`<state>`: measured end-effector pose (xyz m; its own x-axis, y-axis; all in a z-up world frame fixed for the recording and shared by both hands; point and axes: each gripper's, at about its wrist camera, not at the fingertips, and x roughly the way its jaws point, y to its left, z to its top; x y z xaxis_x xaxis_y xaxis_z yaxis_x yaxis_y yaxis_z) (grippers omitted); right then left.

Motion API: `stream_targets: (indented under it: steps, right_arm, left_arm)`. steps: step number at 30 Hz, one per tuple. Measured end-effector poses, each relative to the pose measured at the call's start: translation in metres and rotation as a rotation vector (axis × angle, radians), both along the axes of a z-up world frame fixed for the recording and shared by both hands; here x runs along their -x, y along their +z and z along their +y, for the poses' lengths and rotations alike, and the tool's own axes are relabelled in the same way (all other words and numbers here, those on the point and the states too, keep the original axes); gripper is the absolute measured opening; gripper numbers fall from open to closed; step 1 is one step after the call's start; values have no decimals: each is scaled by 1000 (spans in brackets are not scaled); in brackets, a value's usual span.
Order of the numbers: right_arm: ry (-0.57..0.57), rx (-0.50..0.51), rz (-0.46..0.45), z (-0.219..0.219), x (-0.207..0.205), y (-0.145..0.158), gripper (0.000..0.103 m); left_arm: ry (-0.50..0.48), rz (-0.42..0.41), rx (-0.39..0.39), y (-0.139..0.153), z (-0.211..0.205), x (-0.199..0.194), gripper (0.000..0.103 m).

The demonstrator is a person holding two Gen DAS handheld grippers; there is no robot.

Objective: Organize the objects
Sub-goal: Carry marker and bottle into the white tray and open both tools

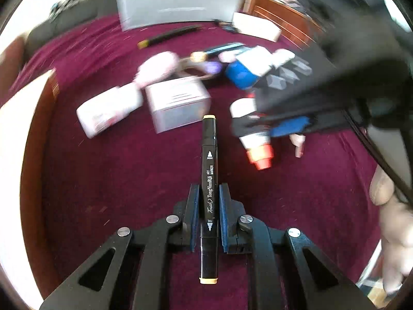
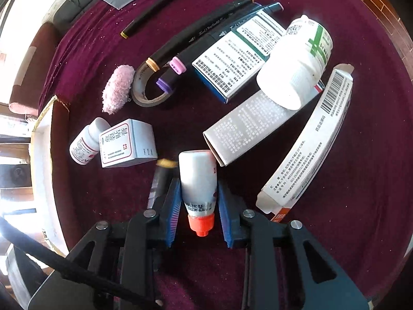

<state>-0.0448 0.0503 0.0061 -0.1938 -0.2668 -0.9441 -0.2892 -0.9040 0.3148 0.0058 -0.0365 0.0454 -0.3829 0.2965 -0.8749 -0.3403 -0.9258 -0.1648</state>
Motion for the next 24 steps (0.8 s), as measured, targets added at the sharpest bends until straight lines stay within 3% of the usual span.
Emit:
stream_targets:
  steps: [5, 7, 17, 24]
  right_arm:
    - [44, -83, 39, -13, -4, 3, 28]
    - [64, -95, 57, -15, -6, 4, 24]
    - [88, 112, 123, -22, -25, 32, 25]
    - [165, 279, 168, -78, -15, 66, 25]
  left_arm:
    - [93, -31, -90, 23, -39, -21, 11]
    - [125, -29, -126, 36, -53, -35, 11]
    - [258, 41, -187, 94, -122, -79, 11]
    - [398, 63, -198, 107, -190, -58, 11]
